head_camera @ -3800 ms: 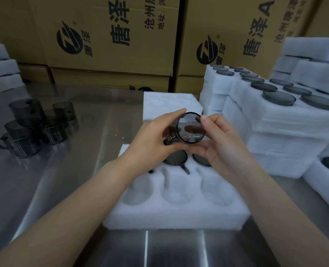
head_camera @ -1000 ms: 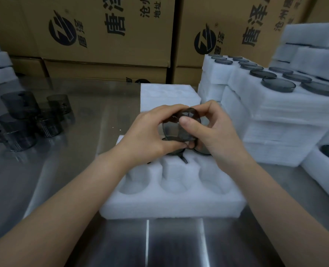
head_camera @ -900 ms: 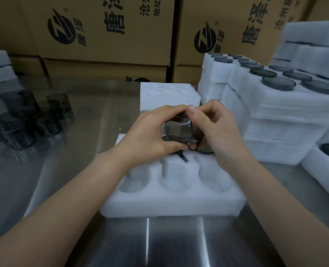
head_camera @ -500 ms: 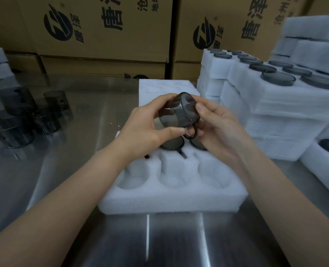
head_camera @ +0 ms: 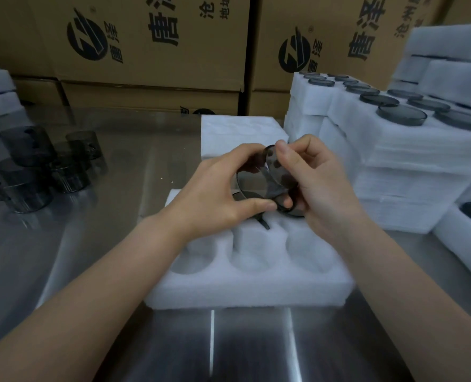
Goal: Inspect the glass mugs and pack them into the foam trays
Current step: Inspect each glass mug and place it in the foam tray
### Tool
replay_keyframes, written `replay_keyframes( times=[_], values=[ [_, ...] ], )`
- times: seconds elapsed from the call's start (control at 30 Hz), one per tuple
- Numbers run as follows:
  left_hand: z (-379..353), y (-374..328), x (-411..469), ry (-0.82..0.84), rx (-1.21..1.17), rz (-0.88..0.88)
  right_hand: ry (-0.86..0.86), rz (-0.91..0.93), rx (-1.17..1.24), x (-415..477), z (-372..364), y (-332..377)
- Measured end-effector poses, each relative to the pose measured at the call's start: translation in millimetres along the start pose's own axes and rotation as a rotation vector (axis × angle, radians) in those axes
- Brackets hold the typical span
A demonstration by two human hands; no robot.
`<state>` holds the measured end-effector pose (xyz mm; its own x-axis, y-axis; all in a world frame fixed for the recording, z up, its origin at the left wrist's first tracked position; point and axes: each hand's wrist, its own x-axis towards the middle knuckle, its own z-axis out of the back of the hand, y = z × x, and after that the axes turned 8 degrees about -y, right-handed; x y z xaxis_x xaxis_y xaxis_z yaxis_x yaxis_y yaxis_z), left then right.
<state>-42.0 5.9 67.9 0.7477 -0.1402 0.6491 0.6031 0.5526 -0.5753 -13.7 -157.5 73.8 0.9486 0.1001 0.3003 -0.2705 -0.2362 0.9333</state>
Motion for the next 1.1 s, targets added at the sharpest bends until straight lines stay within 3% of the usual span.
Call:
replay_keyframes(
  times=[0.17, 0.33, 0.43, 0.87, 1.1],
  values=[
    [-2, 4, 1, -0.066, 0.010, -0.029, -0.026, 0.011, 0.005, 1, 2, -1],
    [1, 3, 1, -0.252, -0.200, 0.015, 0.091, -0.025, 0.077, 5, 3, -3],
    [2, 7, 2, -0.258, -0.245, 0.012, 0.197, -0.081, 0.036, 4, 2, -5],
    [5, 7, 4, -0.336, -0.175, 0.135, 0.290, -0.035, 0.107, 2, 3, -5],
    [6, 6, 4, -0.293, -0.343, 0.217, 0.290, 0.067, 0.112, -1, 2, -3]
  ],
)
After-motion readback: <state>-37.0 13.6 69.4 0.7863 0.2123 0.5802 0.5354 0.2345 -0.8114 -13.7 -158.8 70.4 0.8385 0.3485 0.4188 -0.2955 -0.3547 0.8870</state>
